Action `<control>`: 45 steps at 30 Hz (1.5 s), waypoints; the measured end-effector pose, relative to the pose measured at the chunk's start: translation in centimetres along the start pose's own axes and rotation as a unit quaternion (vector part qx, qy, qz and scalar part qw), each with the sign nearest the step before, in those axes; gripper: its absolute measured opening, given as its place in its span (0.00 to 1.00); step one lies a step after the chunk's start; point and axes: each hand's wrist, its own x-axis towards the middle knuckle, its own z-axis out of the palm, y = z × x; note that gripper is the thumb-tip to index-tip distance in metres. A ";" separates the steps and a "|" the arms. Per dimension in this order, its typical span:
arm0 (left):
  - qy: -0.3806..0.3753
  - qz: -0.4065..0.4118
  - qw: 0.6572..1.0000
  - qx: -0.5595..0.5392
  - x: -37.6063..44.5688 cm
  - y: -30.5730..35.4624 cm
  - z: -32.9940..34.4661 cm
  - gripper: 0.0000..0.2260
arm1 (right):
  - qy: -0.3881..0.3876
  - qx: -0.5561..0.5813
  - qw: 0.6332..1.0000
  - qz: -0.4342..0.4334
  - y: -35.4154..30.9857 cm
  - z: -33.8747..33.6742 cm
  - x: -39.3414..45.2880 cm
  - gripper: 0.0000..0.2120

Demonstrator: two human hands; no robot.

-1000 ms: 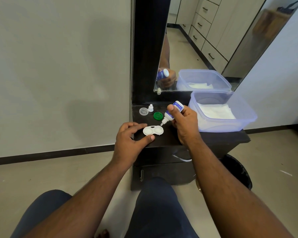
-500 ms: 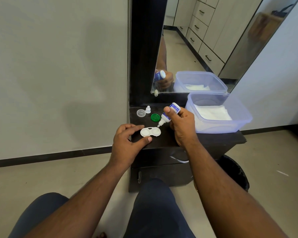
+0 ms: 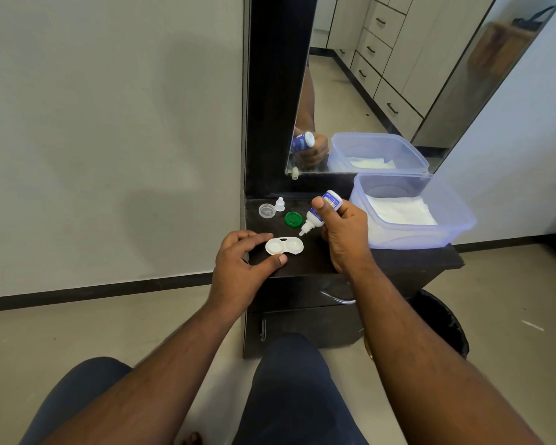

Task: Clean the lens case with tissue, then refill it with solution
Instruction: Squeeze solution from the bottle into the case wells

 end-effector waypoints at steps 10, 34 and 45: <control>0.003 0.004 1.000 0.000 0.0 0.1 -0.1 0.19 | -0.018 -0.021 1.000 -0.005 0.0 0.0 0.0 0.08; -0.007 -0.004 1.000 -0.002 0.1 0.4 -0.2 0.20 | -0.004 0.037 0.999 0.012 -0.3 -0.3 -0.2 0.09; 0.065 -0.021 0.995 -0.074 3.5 3.0 -2.3 0.09 | -0.049 0.073 0.996 -0.016 0.5 -0.8 0.7 0.16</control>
